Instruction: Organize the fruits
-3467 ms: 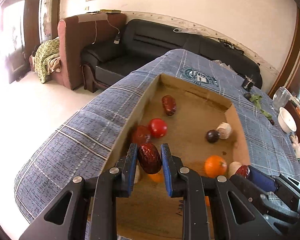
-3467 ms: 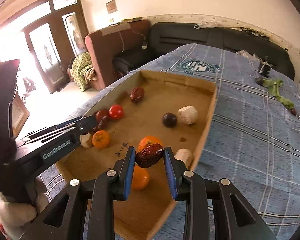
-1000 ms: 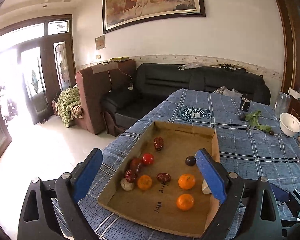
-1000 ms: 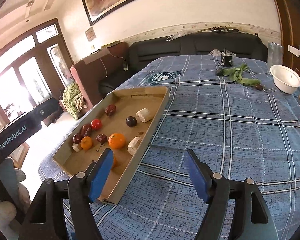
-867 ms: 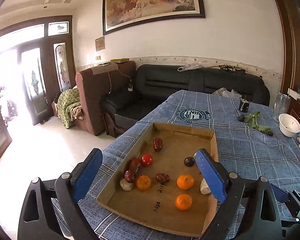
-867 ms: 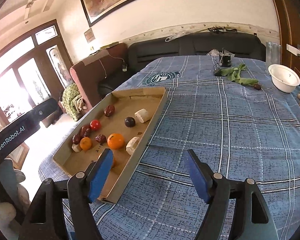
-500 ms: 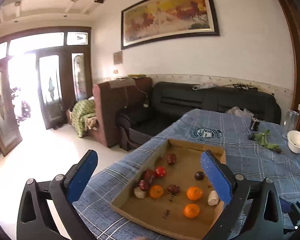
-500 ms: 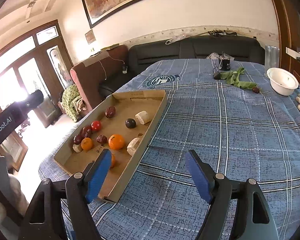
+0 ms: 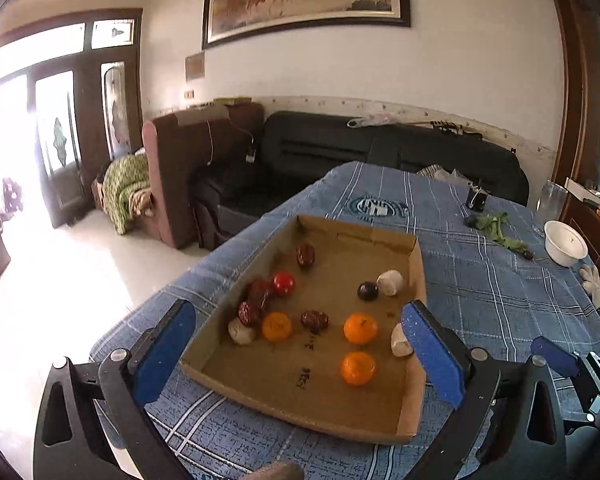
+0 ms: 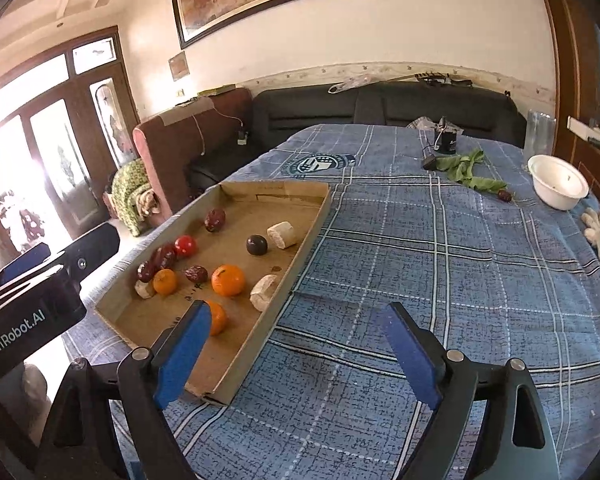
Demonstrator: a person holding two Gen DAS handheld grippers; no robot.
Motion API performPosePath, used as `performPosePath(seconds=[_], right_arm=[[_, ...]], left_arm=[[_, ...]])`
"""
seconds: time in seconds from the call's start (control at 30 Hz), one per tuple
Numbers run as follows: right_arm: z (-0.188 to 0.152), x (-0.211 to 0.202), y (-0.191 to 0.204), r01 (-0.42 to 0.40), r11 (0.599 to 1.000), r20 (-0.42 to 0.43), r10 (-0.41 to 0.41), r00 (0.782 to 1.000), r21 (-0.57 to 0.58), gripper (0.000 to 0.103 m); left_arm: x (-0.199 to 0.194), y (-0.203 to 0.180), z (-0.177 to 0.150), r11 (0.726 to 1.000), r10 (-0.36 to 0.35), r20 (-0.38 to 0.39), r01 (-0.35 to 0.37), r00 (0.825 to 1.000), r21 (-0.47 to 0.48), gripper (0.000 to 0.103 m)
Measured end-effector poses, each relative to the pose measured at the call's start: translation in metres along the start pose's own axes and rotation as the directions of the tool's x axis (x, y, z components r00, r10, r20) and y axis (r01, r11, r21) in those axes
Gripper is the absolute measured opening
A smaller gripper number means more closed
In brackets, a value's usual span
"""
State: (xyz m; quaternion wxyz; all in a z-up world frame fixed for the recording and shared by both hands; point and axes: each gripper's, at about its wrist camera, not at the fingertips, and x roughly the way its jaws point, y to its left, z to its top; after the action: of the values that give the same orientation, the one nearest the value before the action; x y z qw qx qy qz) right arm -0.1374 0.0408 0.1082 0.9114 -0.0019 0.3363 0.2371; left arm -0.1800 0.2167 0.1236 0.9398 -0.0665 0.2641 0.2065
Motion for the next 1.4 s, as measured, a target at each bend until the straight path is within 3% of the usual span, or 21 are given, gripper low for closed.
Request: performPosePath(seconds=[0.4, 1.4], right_arm=[[0.007, 0.019, 0.012, 0.061, 0.996, -0.038, -0.063, 0.997, -0.061, 0.093], [0.011, 0.058, 0.032, 0.079, 0.988, -0.095, -0.092, 0.991, -0.13, 0.094]], left_arm=[[0.029, 0.016, -0.009, 0.996, -0.071, -0.092, 0.066, 0.993, -0.056, 0.103], [0.082, 0.037, -0.019, 0.981, -0.16, -0.217, 0.132, 0.963, -0.139, 0.103]])
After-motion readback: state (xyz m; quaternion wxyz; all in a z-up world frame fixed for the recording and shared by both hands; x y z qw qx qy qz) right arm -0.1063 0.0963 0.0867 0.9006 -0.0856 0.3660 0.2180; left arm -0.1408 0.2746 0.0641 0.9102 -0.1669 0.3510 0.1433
